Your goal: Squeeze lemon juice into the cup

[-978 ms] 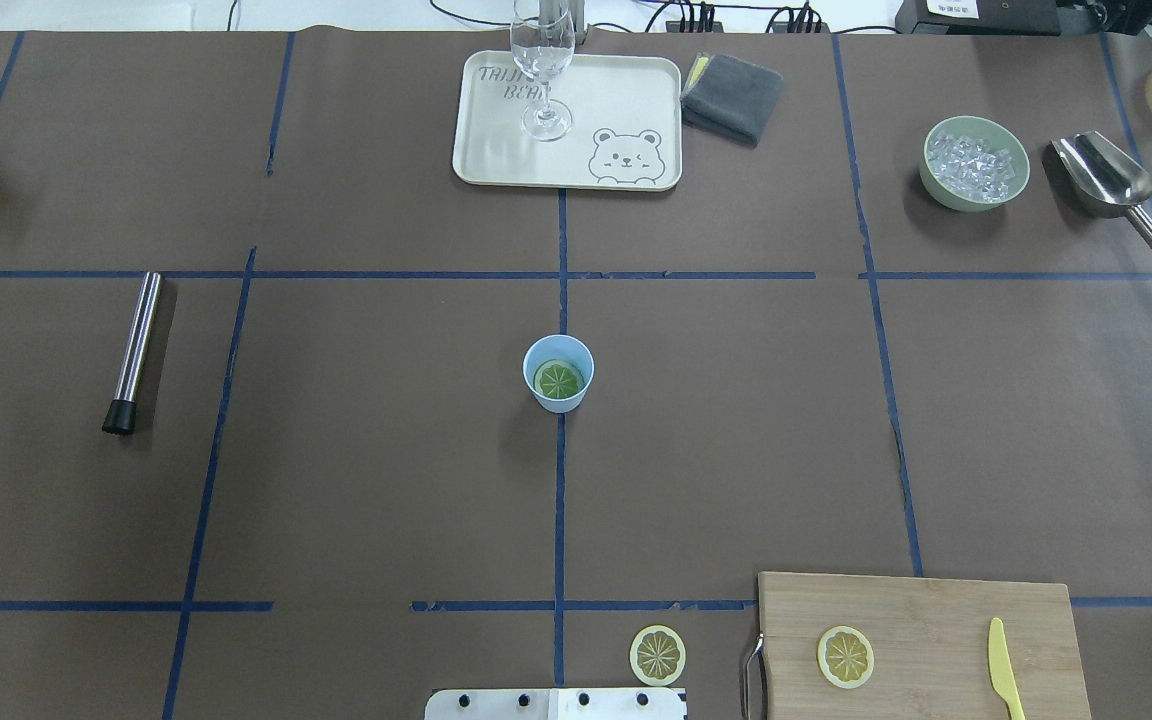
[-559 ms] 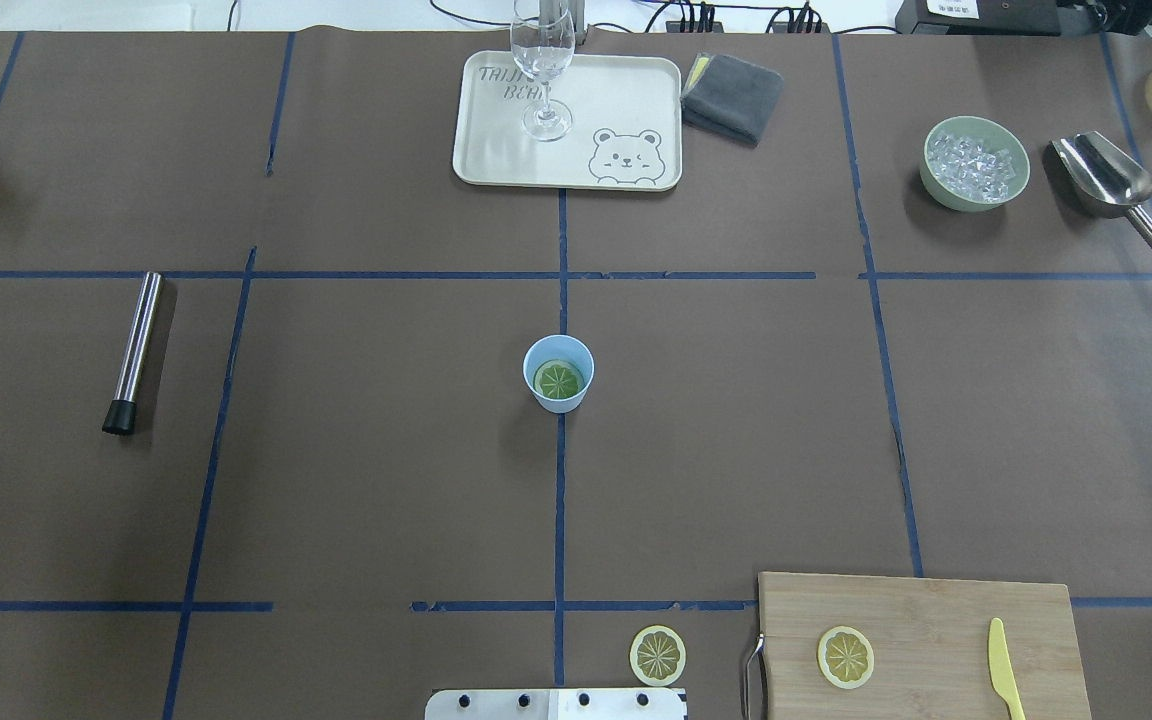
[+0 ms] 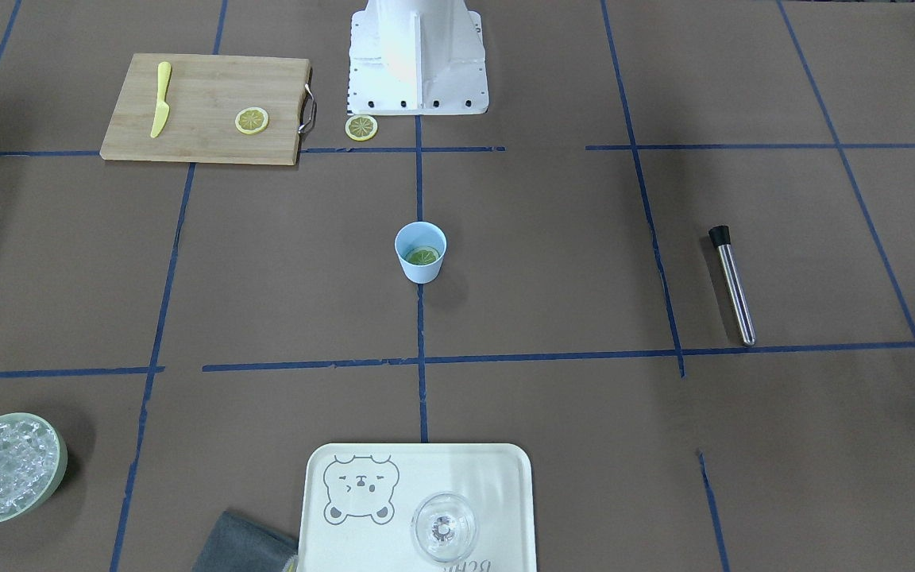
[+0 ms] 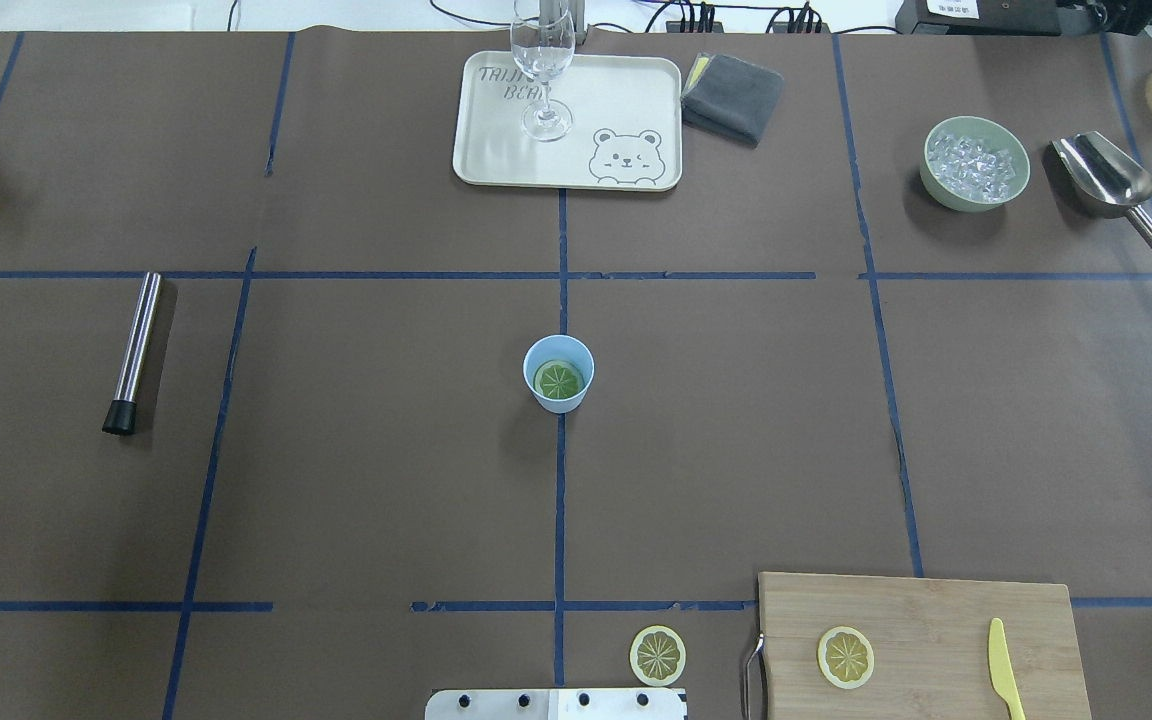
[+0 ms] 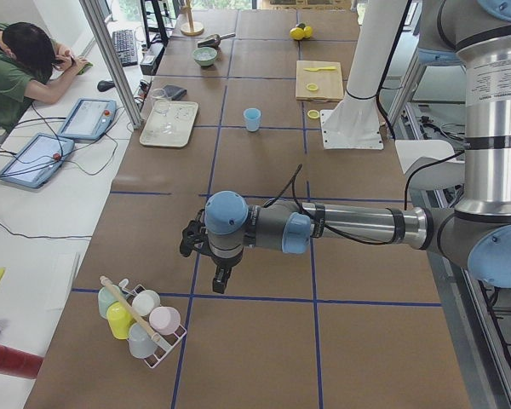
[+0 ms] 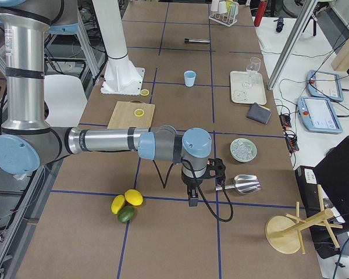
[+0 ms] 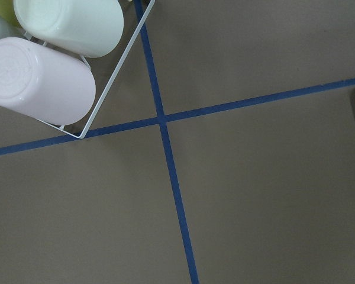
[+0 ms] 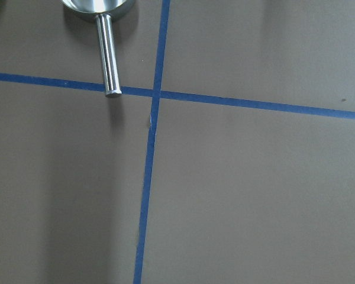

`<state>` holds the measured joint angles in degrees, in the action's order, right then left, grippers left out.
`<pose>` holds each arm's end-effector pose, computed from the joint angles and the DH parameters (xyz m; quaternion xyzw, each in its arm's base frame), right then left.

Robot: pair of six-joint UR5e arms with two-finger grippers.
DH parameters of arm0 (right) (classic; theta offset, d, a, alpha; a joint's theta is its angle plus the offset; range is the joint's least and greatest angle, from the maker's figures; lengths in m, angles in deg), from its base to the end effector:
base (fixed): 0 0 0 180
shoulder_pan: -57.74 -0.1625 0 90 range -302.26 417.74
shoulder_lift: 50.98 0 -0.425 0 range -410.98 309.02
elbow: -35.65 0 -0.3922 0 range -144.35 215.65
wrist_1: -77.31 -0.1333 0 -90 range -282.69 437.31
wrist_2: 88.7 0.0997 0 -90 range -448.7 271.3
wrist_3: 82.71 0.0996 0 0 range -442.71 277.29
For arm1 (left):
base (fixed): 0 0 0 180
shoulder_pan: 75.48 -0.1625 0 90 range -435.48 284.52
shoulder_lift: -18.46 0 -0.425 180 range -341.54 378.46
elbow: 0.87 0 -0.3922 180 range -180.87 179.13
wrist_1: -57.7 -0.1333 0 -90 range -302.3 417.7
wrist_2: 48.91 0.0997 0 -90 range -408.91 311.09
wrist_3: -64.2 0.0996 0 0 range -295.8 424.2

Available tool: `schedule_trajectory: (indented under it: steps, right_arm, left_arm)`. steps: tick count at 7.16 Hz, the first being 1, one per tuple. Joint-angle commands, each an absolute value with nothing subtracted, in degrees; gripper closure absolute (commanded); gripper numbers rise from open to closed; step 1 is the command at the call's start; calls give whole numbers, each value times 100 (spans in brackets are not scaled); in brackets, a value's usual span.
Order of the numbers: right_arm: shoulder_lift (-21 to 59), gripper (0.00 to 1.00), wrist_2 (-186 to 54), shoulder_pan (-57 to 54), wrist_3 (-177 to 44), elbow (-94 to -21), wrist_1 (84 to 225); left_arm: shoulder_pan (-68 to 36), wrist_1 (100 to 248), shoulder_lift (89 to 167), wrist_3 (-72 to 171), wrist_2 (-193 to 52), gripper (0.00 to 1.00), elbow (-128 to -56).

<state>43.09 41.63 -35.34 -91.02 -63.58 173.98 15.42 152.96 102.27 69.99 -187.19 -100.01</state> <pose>0.0934 -0.4538 0.6297 0.0219 -0.3442 -0.0383 0.9379 -0.0661 -0.4530 0.6162 0.0890 0.4034 0.0681 0.9081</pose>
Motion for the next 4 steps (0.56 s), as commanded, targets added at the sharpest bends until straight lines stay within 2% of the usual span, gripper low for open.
schedule_trajectory:
  steps: [1,4]
  right_arm:
    - [4307,0,4191,-3534,-9062,-6392,17399]
    - [4324,0,4182,-3525,-8675,-6472,17390]
  left_arm:
    - [1636,15323,10047,7000,-18716,0,-10045]
    - [1689,15332,9844,7000,-18716,0,-10256]
